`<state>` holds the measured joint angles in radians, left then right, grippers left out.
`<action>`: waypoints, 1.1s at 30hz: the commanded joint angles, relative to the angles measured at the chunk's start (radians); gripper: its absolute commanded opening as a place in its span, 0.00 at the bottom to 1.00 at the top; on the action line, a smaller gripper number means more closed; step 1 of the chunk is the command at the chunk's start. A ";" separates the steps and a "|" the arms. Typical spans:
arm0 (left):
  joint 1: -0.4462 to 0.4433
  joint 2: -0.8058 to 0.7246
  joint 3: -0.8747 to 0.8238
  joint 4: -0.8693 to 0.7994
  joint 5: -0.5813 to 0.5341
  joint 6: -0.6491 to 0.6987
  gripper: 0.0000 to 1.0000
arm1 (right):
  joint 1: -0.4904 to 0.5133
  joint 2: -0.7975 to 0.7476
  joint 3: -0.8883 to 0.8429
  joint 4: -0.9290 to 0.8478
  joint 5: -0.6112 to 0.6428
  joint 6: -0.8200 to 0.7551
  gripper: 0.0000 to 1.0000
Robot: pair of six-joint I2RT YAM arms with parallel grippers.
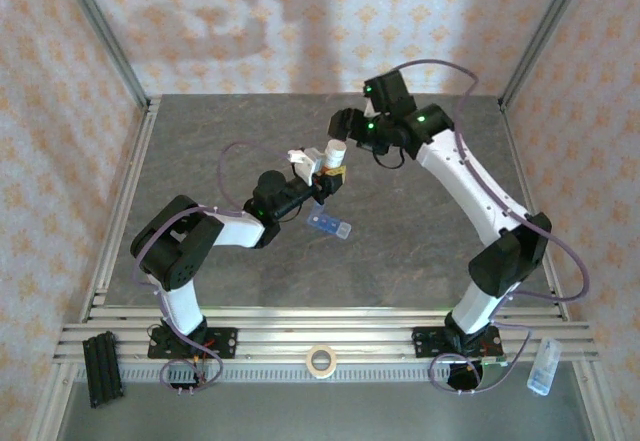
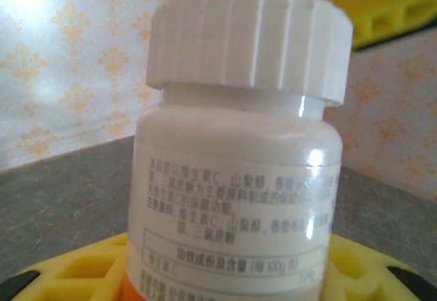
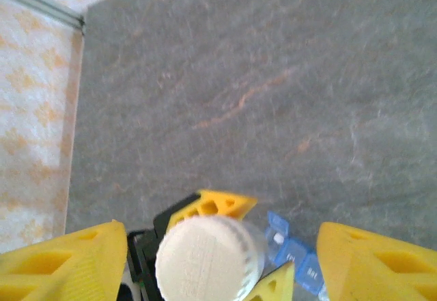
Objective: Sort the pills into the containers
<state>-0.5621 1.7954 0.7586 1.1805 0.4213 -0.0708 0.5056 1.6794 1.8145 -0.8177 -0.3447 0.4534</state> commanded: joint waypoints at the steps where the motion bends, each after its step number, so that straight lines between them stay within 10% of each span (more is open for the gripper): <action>1: 0.016 -0.024 0.018 0.069 0.052 -0.001 0.00 | -0.040 -0.042 0.035 -0.047 -0.009 -0.052 0.76; 12: 0.048 -0.016 0.051 0.061 0.266 -0.099 0.00 | -0.078 -0.046 0.062 -0.156 -0.288 -0.584 0.81; 33: 0.048 -0.007 0.080 0.045 0.330 -0.142 0.00 | -0.039 0.038 0.100 -0.218 -0.301 -0.622 0.72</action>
<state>-0.5209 1.7954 0.8093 1.1870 0.7265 -0.2092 0.4603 1.7050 1.8790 -1.0119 -0.6369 -0.1558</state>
